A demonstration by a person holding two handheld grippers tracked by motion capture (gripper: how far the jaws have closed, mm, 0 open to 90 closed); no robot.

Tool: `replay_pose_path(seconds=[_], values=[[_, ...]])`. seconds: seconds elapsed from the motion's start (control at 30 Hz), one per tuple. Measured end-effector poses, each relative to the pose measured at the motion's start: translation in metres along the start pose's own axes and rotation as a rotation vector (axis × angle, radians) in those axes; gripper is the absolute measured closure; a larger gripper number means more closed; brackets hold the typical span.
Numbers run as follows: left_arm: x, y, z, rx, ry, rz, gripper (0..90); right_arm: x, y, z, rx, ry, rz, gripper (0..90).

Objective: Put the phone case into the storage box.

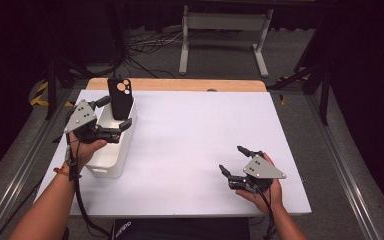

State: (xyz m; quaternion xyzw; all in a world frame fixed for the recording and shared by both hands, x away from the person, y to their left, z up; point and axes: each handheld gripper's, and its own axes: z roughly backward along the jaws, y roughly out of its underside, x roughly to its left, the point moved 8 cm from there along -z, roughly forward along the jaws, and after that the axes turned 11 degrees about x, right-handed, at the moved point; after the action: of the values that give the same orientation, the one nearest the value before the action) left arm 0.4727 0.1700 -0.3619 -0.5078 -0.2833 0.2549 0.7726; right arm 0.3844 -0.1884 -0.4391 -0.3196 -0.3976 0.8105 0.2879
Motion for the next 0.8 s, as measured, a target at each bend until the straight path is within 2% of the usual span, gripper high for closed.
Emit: replay_pose_path(seconds=[0.27,0.43,0.5,0.8], values=[[-0.013,0.001,-0.001,-0.004,0.021,-0.012,4.2,0.001,0.000,0.000,-0.001,-0.004,0.004,20.1],[-0.025,0.001,-0.003,0.002,0.042,-0.038,4.2,0.002,-0.001,0.000,0.002,-0.006,0.006,20.1],[-0.029,0.002,-0.004,0.012,0.037,-0.049,4.2,0.003,-0.001,0.000,-0.001,-0.007,0.007,20.1],[-0.046,0.004,-0.005,0.019,0.067,-0.068,4.2,0.006,0.000,-0.001,0.004,-0.014,0.017,20.1]])
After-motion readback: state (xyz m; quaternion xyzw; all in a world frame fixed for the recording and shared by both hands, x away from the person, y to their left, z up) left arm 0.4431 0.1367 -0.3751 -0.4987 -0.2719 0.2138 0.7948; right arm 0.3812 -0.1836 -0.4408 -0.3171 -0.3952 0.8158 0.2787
